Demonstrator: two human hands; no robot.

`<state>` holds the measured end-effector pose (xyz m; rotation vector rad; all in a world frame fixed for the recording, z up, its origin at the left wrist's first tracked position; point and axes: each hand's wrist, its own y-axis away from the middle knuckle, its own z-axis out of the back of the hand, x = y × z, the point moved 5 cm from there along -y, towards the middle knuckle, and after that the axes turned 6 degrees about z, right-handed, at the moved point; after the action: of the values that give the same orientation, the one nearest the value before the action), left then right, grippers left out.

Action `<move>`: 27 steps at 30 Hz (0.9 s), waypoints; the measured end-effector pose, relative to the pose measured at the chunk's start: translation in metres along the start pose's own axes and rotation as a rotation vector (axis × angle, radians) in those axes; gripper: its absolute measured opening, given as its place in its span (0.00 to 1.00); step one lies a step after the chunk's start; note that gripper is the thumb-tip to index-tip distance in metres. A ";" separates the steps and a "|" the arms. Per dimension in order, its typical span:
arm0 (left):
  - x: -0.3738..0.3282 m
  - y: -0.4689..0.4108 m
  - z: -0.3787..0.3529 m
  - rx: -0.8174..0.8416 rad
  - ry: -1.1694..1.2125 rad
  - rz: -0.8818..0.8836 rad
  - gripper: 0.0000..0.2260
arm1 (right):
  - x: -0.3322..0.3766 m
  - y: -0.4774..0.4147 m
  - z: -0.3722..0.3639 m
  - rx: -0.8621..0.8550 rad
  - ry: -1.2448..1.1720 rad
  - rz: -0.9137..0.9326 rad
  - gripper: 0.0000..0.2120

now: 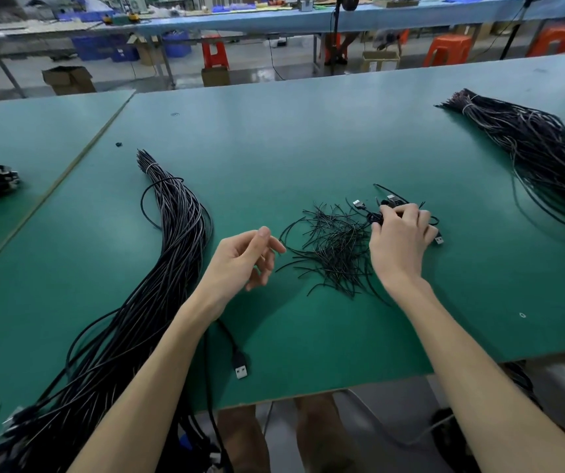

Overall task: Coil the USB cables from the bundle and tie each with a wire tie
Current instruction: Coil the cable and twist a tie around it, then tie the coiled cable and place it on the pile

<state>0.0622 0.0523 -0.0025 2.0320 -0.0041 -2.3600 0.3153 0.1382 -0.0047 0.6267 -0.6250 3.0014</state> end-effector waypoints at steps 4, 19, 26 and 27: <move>0.002 -0.001 0.001 -0.010 -0.030 -0.024 0.16 | 0.011 0.009 0.009 -0.009 0.023 0.072 0.21; -0.018 0.006 0.045 -0.440 -0.745 -0.119 0.04 | 0.081 0.087 -0.003 0.117 -0.301 0.495 0.09; -0.009 0.018 0.089 -0.571 -1.222 0.195 0.15 | 0.093 0.096 -0.004 0.092 -0.176 0.632 0.06; -0.010 0.019 0.089 -0.599 -1.202 0.185 0.15 | 0.092 0.096 -0.002 0.076 -0.182 0.624 0.06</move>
<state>-0.0239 0.0322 0.0213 0.2250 0.3950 -2.5852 0.2206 0.0445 -0.0077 0.8536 -0.8571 3.5803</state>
